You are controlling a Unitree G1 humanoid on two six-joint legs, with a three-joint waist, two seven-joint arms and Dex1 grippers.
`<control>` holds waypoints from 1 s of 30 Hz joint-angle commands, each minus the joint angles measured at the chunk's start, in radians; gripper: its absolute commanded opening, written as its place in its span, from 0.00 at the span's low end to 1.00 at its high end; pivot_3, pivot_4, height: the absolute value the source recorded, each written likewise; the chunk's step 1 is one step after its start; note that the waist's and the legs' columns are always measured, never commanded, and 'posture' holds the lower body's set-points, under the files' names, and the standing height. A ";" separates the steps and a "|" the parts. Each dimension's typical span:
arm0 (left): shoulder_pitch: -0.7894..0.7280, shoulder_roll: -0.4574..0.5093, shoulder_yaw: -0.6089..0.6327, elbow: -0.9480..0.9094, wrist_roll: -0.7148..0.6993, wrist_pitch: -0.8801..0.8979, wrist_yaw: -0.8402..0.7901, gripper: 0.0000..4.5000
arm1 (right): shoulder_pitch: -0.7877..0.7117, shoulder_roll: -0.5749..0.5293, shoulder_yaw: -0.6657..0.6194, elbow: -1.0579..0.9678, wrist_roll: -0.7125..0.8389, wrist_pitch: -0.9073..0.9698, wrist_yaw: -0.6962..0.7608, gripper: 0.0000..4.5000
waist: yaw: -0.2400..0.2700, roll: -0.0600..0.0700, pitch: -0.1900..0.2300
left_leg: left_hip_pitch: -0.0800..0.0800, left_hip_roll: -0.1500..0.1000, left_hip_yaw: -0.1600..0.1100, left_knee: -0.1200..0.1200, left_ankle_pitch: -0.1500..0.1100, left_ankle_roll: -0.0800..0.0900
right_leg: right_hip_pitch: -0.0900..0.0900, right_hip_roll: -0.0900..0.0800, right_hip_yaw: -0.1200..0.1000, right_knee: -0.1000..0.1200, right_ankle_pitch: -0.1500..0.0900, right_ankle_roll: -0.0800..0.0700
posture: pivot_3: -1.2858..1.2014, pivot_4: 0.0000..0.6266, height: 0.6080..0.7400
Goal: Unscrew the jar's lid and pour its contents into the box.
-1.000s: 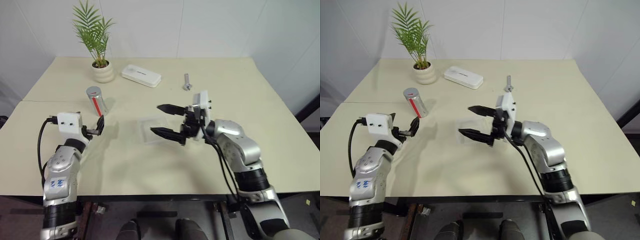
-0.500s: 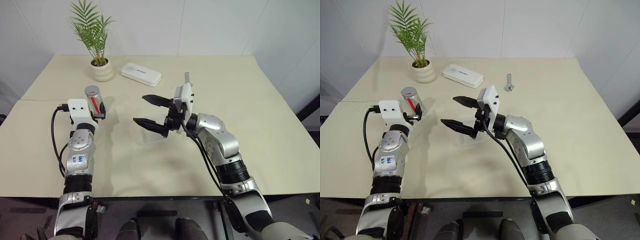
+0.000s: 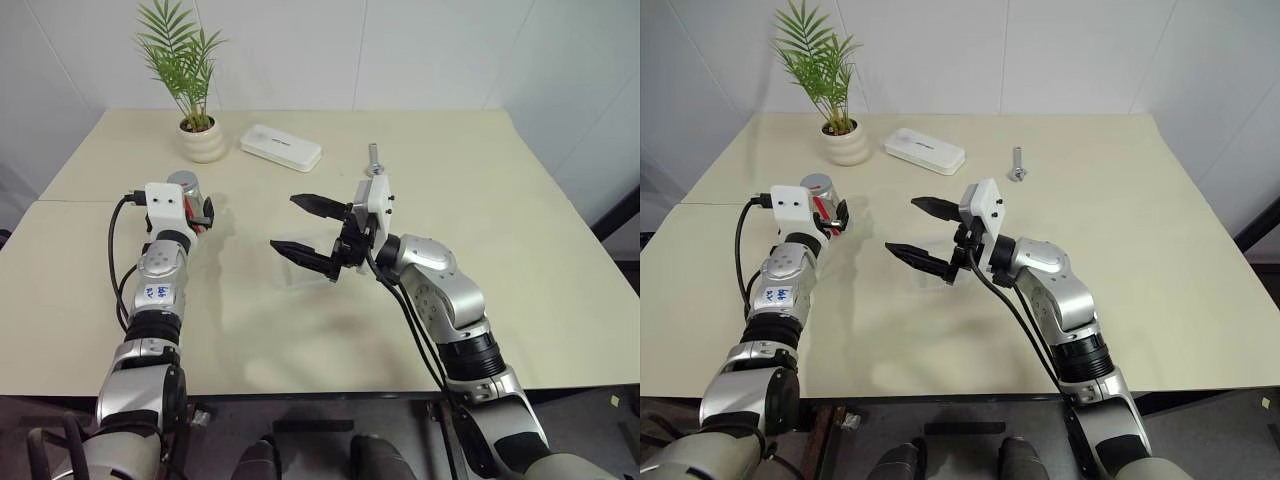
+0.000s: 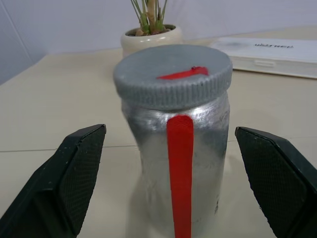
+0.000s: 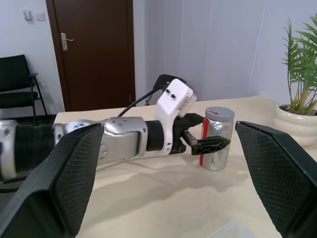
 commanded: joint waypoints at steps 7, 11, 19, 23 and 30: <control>-0.117 0.053 -0.025 0.190 0.025 -0.099 -0.023 0.99 | 0.016 0.001 0.002 -0.071 0.003 -0.007 -0.035 1.00 | 0.000 0.000 0.000 | 0.000 0.000 0.000 -0.001 0.000 0.000 | -0.001 0.000 0.000 0.000 0.000 0.000 | 0.52 0.24 1.00; -0.134 0.059 -0.028 0.231 0.017 -0.104 -0.048 0.79 | 0.028 -0.004 -0.003 -0.088 0.001 -0.004 -0.053 1.00 | 0.000 0.000 0.000 | 0.000 0.000 0.000 -0.001 0.000 0.000 | -0.001 0.000 0.000 0.000 0.000 0.000 | 0.52 0.24 1.00; -0.126 0.091 -0.016 0.209 -0.013 -0.152 -0.155 0.41 | 0.054 -0.031 -0.005 -0.112 -0.006 0.006 -0.060 1.00 | -0.001 0.000 0.000 | 0.000 0.000 0.001 -0.001 0.000 0.000 | -0.001 0.000 0.000 0.000 0.000 0.000 | 0.52 0.24 1.00; -0.039 0.135 -0.013 -0.028 -0.081 -0.116 -0.347 0.41 | 0.073 -0.075 -0.012 -0.143 -0.006 0.031 -0.059 1.00 | -0.002 0.000 0.000 | -0.001 0.000 0.001 -0.002 0.000 0.000 | -0.001 0.000 0.000 -0.001 0.000 0.000 | 0.52 0.24 1.00; 0.317 0.307 -0.072 -0.862 -0.430 0.489 -0.778 0.41 | 0.027 -0.124 -0.011 -0.221 0.022 0.126 -0.069 1.00 | -0.010 0.000 0.000 | -0.001 0.003 0.004 -0.005 0.000 -0.002 | -0.004 0.001 0.003 0.001 -0.002 -0.002 | 0.52 0.24 1.00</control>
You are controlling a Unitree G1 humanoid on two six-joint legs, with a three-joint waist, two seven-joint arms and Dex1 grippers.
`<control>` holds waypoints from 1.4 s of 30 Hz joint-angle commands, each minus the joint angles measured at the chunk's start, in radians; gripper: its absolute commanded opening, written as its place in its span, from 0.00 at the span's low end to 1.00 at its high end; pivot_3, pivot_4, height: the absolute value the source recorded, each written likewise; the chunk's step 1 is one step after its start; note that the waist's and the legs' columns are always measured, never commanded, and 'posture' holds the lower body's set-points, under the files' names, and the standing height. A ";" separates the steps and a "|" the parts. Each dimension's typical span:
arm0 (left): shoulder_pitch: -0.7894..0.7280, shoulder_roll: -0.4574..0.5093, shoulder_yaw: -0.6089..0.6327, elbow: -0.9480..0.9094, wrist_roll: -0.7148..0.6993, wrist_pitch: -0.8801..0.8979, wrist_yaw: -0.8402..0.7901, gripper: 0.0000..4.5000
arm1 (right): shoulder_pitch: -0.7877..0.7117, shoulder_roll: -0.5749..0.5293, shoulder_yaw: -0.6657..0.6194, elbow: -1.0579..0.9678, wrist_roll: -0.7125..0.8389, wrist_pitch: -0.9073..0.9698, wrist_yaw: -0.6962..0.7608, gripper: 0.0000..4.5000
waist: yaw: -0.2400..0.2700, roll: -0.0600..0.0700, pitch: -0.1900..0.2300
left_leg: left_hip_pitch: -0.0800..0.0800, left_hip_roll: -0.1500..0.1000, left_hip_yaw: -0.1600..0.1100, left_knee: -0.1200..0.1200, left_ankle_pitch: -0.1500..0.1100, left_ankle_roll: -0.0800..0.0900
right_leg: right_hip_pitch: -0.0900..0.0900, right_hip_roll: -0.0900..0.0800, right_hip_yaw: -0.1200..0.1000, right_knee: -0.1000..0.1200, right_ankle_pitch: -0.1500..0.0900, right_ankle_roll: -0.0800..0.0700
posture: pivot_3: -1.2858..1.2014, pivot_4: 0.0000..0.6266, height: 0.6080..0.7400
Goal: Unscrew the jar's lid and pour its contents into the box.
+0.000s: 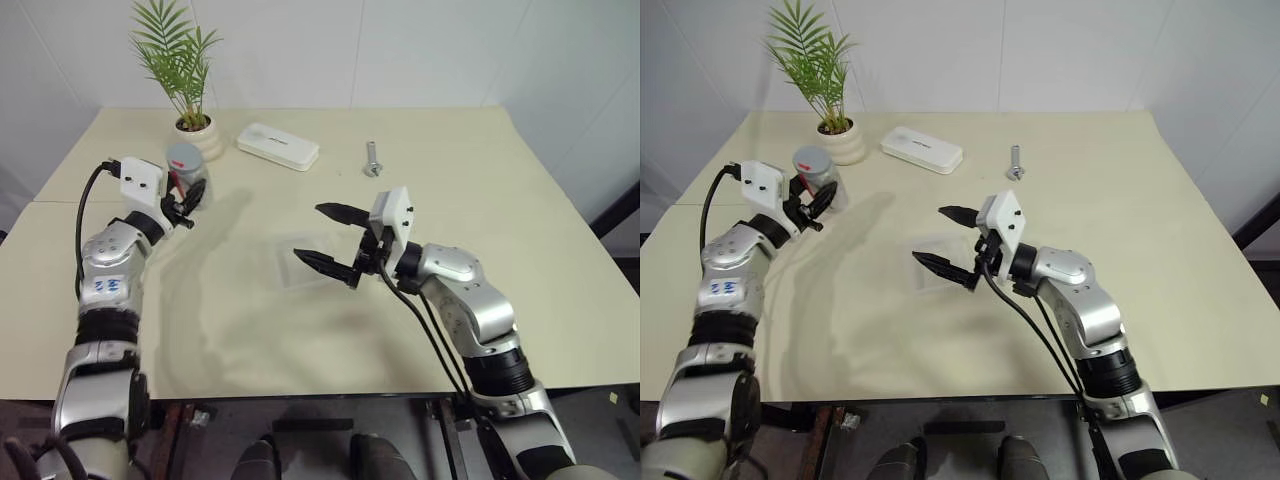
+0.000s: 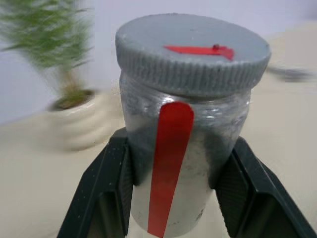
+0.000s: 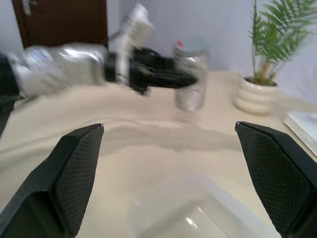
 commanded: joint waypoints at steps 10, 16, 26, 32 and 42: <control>0.181 0.059 -0.088 -0.574 -0.250 0.528 -0.116 0.41 | -0.224 0.106 0.126 -0.051 0.026 0.282 -0.090 1.00 | 0.000 0.000 0.000 | 0.002 0.010 0.001 0.006 0.000 0.000 | 0.001 0.010 0.002 0.000 0.002 -0.008 | 0.52 0.24 1.00; 0.193 0.028 -0.093 -0.614 -0.243 0.538 -0.112 0.41 | -0.268 0.146 0.121 -0.011 0.032 0.315 -0.103 1.00 | 0.004 0.000 0.000 | 0.002 0.012 0.002 0.006 0.000 -0.001 | -0.001 0.013 0.004 0.000 0.003 -0.009 | 0.52 0.24 1.00; 0.216 0.027 -0.068 -0.659 -0.256 0.541 -0.110 0.41 | -0.280 0.117 0.075 0.086 0.015 0.296 -0.094 1.00 | 0.003 0.000 0.000 | 0.001 0.012 0.005 0.005 -0.002 -0.002 | -0.002 0.014 0.007 -0.001 0.003 -0.009 | 0.52 0.24 1.00; 0.222 0.028 -0.057 -0.667 -0.253 0.544 -0.105 0.41 | -0.240 0.124 0.065 0.043 0.039 0.328 -0.102 1.00 | 0.002 0.000 0.000 | 0.001 0.013 0.007 0.004 -0.003 -0.002 | -0.004 0.014 0.009 0.000 0.003 -0.008 | 0.52 0.24 1.00; 0.204 0.038 -0.046 -0.651 -0.251 0.538 -0.120 0.41 | -0.218 0.144 0.062 0.017 0.058 0.332 -0.111 0.79 | 0.002 0.000 0.000 | 0.001 0.013 0.008 0.005 -0.003 -0.002 | -0.004 0.014 0.010 0.000 0.003 -0.008 | 0.52 0.24 1.00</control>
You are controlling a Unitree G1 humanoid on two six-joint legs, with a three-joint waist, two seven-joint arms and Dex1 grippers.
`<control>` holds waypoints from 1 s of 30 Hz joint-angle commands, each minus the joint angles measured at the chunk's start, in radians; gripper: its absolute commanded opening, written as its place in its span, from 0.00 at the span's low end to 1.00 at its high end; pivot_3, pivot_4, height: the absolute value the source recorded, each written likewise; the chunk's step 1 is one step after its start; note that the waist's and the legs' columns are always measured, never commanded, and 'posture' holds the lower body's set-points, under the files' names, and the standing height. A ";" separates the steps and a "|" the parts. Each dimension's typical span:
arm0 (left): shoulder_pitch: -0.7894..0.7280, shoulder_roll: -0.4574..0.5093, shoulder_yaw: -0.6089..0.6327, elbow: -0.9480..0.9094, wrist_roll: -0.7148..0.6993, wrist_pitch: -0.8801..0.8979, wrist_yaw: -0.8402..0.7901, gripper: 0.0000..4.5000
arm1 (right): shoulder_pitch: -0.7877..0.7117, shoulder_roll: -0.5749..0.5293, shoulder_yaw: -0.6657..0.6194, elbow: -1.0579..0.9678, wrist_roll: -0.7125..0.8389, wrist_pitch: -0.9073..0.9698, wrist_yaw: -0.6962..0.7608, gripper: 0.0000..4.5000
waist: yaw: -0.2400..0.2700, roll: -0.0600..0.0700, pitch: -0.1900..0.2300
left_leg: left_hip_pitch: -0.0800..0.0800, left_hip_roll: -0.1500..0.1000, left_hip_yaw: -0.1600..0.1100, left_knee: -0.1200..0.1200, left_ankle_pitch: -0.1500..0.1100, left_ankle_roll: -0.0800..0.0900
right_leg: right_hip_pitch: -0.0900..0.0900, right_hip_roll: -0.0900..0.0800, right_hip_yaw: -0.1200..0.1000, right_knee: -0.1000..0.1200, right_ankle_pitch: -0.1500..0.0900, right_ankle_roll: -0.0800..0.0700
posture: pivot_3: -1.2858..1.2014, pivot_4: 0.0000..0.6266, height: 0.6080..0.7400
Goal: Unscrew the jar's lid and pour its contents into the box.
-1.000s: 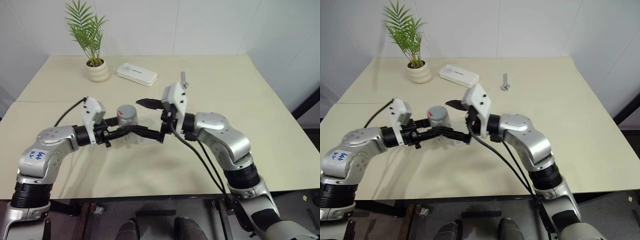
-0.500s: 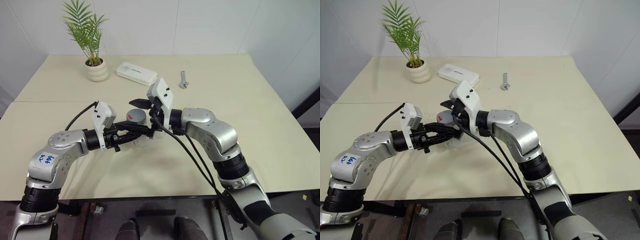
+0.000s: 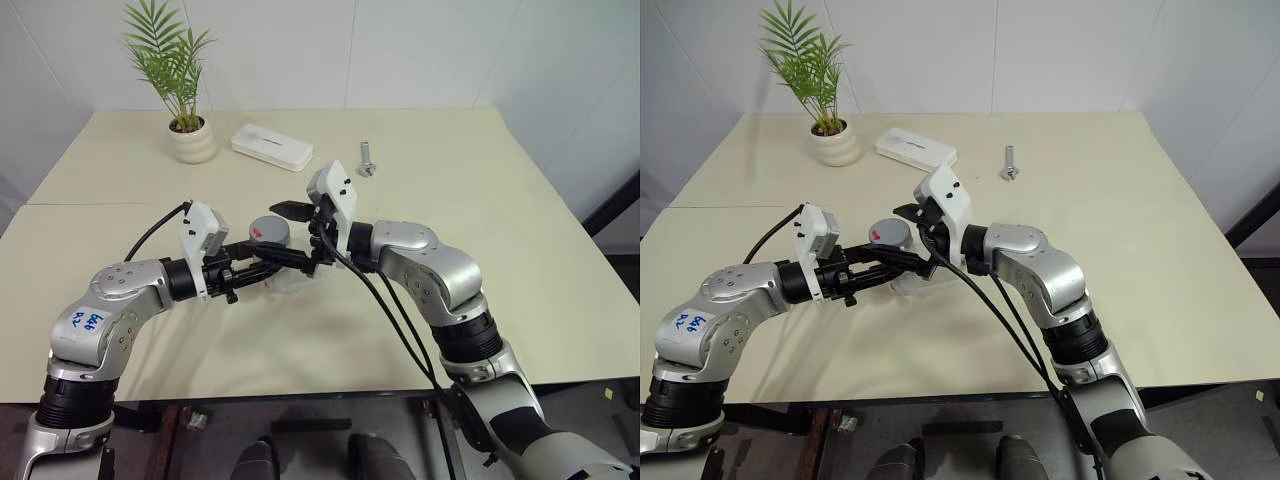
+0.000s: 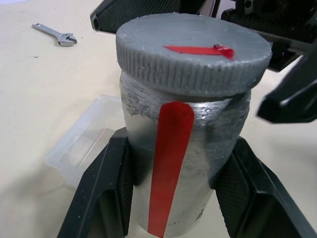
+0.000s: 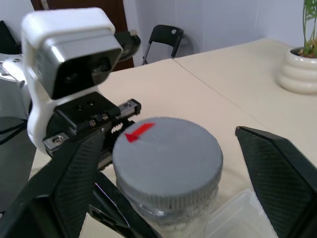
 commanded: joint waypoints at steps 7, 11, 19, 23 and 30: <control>-0.013 0.018 0.030 -0.021 -0.013 -0.013 -0.018 0.41 | 0.001 0.031 -0.040 -0.048 0.047 0.002 -0.013 0.57 | 0.000 0.000 0.000 | 0.000 0.000 0.001 0.000 0.000 0.000 | 0.000 0.000 0.001 0.000 0.000 0.000 | 0.52 0.24 1.00; -0.039 0.018 0.027 -0.010 -0.031 -0.037 -0.072 0.41 | -0.010 0.005 -0.034 -0.031 0.061 -0.031 0.063 0.57 | 0.001 0.000 0.000 | 0.000 0.000 0.001 0.000 0.000 0.000 | 0.000 0.000 0.001 0.000 0.000 0.000 | 0.52 0.24 1.00; -0.206 0.021 -0.043 0.193 -0.040 -0.240 -0.459 0.41 | -0.179 -0.223 0.015 0.131 0.135 -0.136 0.669 0.57 | 0.001 0.000 0.000 | -0.001 0.000 0.002 0.002 0.000 0.001 | 0.000 0.000 0.001 -0.001 0.001 0.001 | 0.52 0.24 1.00; -0.223 0.022 -0.089 0.206 -0.023 -0.270 -0.540 0.41 | -0.247 -0.255 0.029 0.200 0.108 -0.168 0.771 0.57 | -0.013 0.000 0.001 | 0.000 0.001 0.003 0.002 -0.002 0.002 | -0.001 0.002 0.002 0.000 0.000 0.002 | 0.52 0.24 1.00; -0.197 0.007 -0.078 0.192 -0.034 -0.277 -0.508 0.41 | -0.248 -0.236 -0.008 0.224 0.122 -0.152 0.714 0.64 | -0.017 0.000 0.001 | -0.001 0.001 0.004 0.002 -0.003 0.002 | -0.002 0.002 0.005 0.001 -0.002 0.004 | 0.52 0.24 1.00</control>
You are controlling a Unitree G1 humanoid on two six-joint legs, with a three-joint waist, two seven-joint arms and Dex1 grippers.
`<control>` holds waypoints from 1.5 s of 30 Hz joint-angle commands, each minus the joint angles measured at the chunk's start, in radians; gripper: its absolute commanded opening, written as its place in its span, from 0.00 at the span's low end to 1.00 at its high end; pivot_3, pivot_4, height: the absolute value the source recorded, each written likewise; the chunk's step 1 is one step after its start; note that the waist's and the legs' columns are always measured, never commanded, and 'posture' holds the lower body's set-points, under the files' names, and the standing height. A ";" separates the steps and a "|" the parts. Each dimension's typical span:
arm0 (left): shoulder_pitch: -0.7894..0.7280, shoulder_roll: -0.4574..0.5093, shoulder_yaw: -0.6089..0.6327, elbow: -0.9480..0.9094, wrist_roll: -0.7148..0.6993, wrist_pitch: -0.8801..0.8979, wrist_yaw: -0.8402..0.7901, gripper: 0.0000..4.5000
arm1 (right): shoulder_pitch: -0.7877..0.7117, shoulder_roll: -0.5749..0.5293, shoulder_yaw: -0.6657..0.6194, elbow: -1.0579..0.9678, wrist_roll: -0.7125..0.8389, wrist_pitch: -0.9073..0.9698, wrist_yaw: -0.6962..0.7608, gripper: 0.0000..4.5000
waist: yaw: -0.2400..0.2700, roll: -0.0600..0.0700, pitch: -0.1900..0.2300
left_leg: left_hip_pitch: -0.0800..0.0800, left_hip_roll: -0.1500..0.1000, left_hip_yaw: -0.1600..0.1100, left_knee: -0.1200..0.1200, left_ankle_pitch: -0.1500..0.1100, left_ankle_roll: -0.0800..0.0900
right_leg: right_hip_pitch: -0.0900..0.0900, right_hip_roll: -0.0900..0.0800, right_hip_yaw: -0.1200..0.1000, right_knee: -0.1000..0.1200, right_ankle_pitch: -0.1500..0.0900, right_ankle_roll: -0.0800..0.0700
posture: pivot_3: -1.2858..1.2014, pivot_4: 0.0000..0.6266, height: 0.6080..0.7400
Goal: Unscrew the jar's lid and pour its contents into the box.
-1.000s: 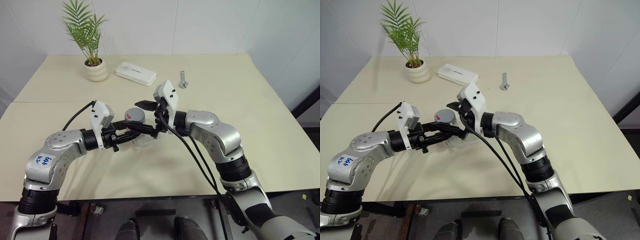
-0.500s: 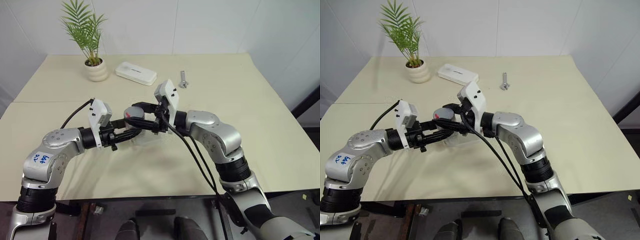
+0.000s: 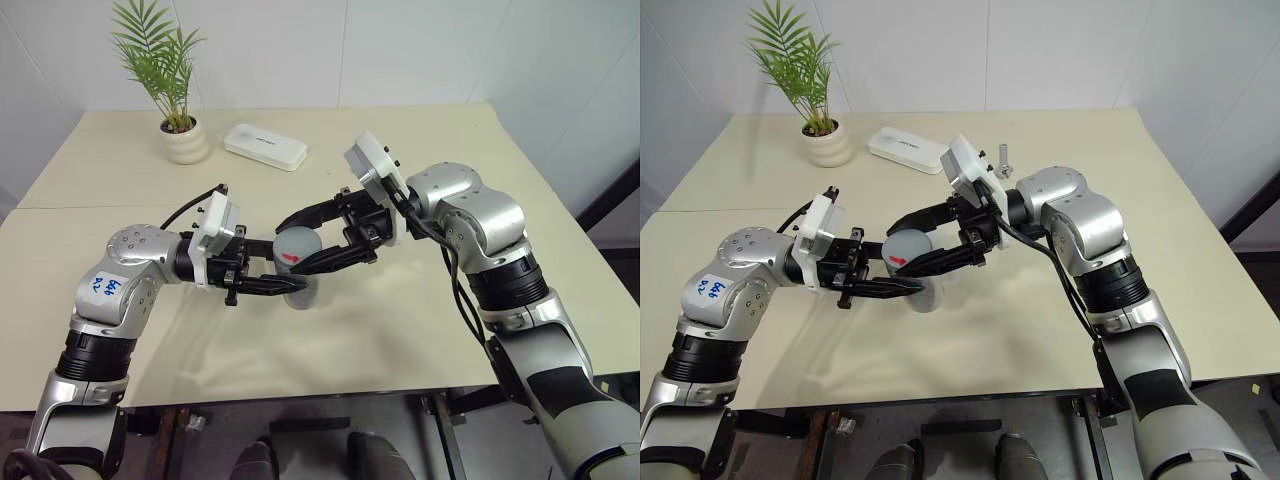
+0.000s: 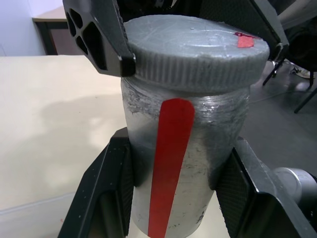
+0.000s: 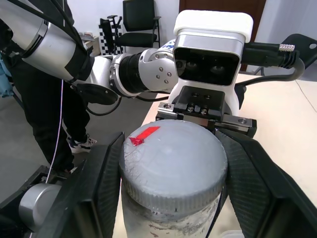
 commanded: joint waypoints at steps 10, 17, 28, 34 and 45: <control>0.070 0.020 0.104 -0.059 -0.030 0.012 0.059 0.41 | 0.024 0.031 -0.133 -0.074 0.036 0.037 -0.180 0.99 | -0.003 0.000 0.000 | 0.000 0.000 0.000 0.001 0.000 0.000 | 0.000 0.000 0.001 0.001 0.000 0.000 | 0.52 0.24 1.00; 0.097 0.009 0.114 -0.088 -0.027 0.022 0.108 0.41 | 0.093 0.092 -0.083 -0.227 0.038 0.141 -0.342 0.99 | -0.005 0.000 0.000 | 0.000 0.000 0.001 0.001 0.000 0.000 | 0.000 0.000 0.001 0.001 0.000 0.000 | 0.52 0.24 1.00; 0.109 0.011 0.105 -0.111 -0.032 0.040 0.130 0.41 | 0.081 0.157 -0.030 -0.190 -0.038 0.113 -0.454 0.99 | -0.004 0.000 0.000 | 0.000 0.000 0.001 0.002 0.000 0.000 | -0.001 0.000 0.002 0.003 0.000 0.000 | 0.52 0.24 1.00; 0.126 0.012 0.111 -0.131 -0.042 0.049 0.138 0.41 | 0.068 0.146 -0.046 -0.140 -0.053 0.079 -0.446 0.99 | -0.005 0.000 0.000 | 0.000 0.000 0.001 0.002 0.000 0.000 | -0.001 0.000 0.002 0.003 0.000 0.000 | 0.52 0.24 1.00; 0.141 0.023 0.129 -0.126 -0.042 0.043 0.140 0.41 | 0.108 -0.018 -0.138 -0.078 -0.019 0.046 -0.352 0.99 | -0.005 0.000 0.000 | 0.000 0.000 0.002 0.002 0.000 0.000 | -0.001 0.000 0.003 0.003 0.000 0.000 | 0.52 0.24 1.00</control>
